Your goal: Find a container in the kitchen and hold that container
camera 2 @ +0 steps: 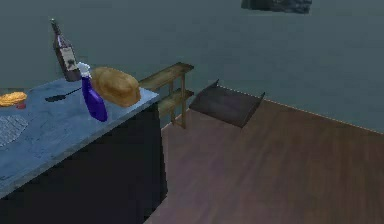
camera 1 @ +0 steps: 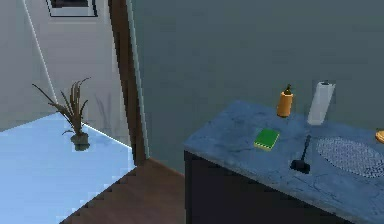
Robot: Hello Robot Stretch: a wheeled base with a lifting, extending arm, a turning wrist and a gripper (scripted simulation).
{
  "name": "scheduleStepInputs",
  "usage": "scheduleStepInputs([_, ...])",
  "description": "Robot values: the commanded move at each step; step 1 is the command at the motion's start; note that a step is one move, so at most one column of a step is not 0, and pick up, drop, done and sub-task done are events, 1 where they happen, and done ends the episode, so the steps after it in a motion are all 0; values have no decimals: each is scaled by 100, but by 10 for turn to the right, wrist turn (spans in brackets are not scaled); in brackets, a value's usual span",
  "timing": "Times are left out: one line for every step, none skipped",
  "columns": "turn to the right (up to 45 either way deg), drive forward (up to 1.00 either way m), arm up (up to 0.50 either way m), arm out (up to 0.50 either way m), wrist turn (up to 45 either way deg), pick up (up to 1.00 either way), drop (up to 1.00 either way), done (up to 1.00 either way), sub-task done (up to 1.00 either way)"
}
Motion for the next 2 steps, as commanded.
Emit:
scheduleStepInputs([-210, 0, 0, 0, 0, 0, 0, 0, 0])
scheduleStepInputs([0, 0, 50, 0, 0, 0, 0, 0, 0])
